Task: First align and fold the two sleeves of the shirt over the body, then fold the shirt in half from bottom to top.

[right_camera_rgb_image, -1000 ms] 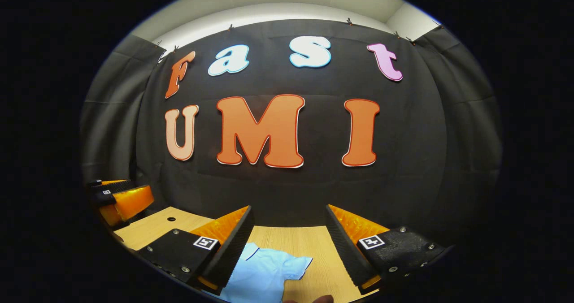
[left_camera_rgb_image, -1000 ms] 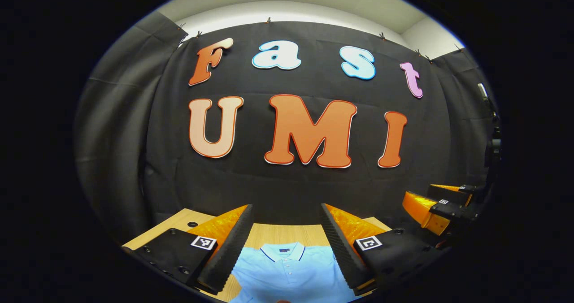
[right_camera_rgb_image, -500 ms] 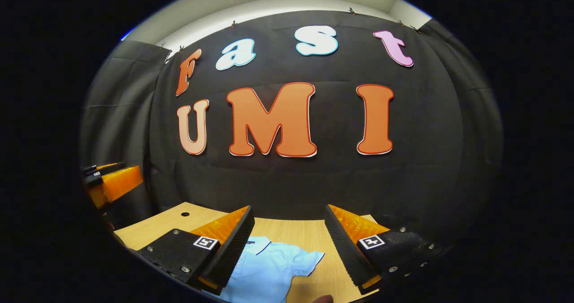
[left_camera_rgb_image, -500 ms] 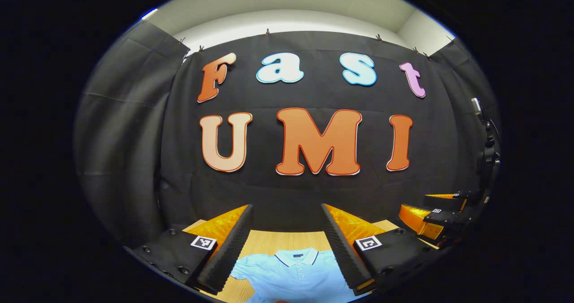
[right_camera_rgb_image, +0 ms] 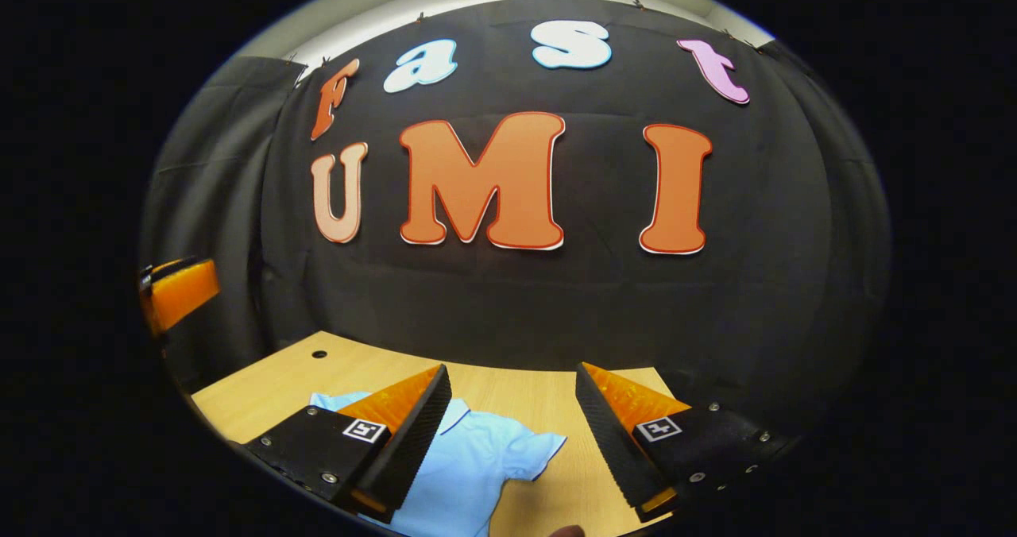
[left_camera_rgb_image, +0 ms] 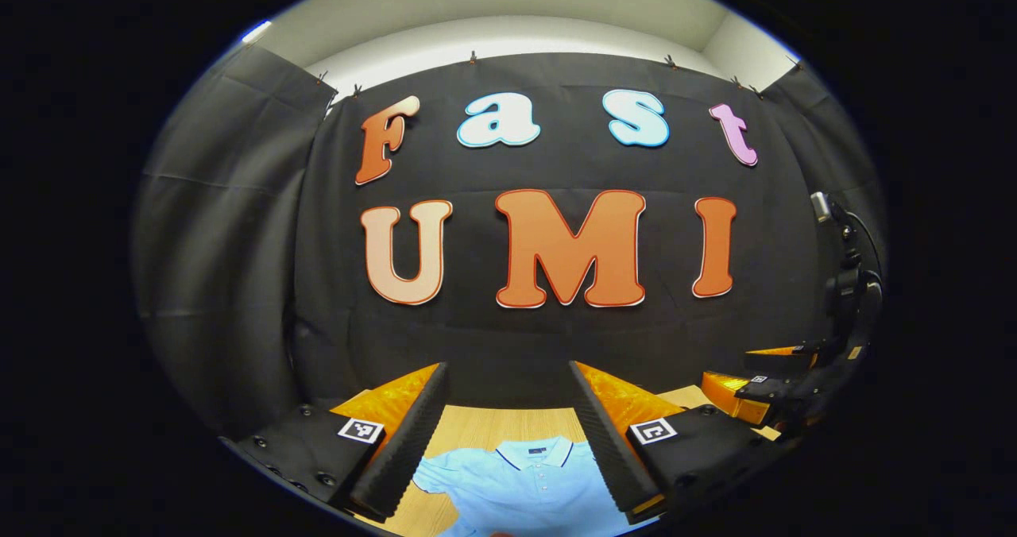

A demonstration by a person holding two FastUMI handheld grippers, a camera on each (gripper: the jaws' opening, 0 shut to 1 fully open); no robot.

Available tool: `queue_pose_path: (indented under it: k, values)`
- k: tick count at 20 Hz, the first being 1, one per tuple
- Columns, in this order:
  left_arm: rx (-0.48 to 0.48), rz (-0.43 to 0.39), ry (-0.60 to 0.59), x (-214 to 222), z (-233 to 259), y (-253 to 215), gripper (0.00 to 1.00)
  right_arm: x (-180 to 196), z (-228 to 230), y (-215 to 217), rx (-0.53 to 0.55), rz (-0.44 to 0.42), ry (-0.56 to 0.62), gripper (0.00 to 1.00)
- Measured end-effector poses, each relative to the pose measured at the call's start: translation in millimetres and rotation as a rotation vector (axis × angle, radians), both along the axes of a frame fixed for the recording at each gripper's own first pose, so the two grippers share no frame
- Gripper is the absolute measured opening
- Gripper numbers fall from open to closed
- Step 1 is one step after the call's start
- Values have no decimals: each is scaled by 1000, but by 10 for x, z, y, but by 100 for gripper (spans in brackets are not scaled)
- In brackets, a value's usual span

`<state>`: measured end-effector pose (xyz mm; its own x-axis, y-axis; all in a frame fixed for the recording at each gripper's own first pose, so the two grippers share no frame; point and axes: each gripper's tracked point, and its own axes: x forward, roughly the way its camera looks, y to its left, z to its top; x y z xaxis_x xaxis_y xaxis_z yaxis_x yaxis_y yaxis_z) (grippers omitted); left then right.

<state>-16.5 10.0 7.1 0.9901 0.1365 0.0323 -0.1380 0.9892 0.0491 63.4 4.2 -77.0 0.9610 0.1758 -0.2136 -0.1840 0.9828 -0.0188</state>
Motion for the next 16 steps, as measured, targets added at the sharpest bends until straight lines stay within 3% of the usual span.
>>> queue_pose_path:
  k: [9,16]
  values:
    - [54,-74,22,426,-88,332,97,420,-521,38,-20,-98,210,98]
    - [47,-33,66,658,-271,568,97,582,-1200,45,-23,-109,437,97]
